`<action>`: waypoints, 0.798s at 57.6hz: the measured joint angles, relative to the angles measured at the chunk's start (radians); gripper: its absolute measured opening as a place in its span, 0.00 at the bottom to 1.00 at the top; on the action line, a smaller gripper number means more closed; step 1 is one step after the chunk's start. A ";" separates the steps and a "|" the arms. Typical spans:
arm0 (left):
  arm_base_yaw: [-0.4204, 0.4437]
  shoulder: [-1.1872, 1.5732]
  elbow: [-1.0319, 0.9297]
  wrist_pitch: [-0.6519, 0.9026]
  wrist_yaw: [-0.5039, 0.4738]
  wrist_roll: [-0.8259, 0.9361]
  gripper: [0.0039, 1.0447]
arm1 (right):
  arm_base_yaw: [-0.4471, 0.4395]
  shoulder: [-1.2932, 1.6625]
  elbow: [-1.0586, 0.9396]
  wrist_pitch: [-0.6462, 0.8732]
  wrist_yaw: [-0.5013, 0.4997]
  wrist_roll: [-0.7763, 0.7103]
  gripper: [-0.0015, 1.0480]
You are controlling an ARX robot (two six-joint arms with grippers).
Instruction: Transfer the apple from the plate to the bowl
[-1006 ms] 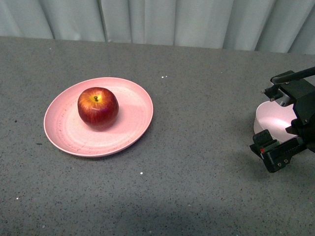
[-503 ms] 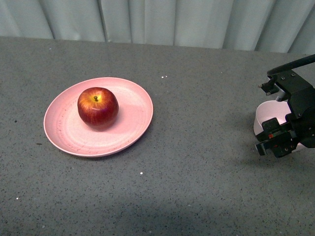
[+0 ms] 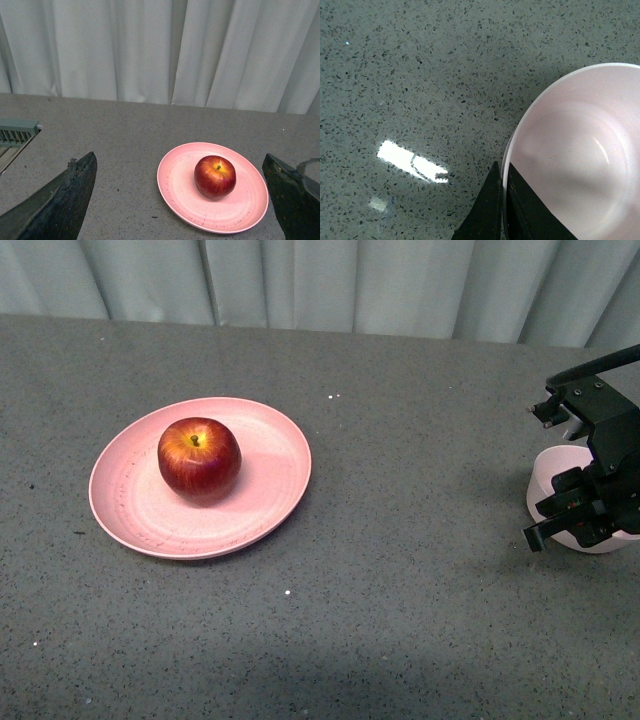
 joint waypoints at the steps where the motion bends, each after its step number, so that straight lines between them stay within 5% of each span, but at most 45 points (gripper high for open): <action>1: 0.000 0.000 0.000 0.000 0.000 0.000 0.94 | 0.001 -0.004 0.000 -0.002 -0.006 0.001 0.01; 20: 0.000 0.000 0.000 0.000 0.000 0.000 0.94 | 0.140 -0.087 0.048 -0.026 -0.196 0.080 0.01; 46: 0.000 0.000 0.000 0.000 0.000 0.000 0.94 | 0.287 0.068 0.226 -0.074 -0.231 0.128 0.01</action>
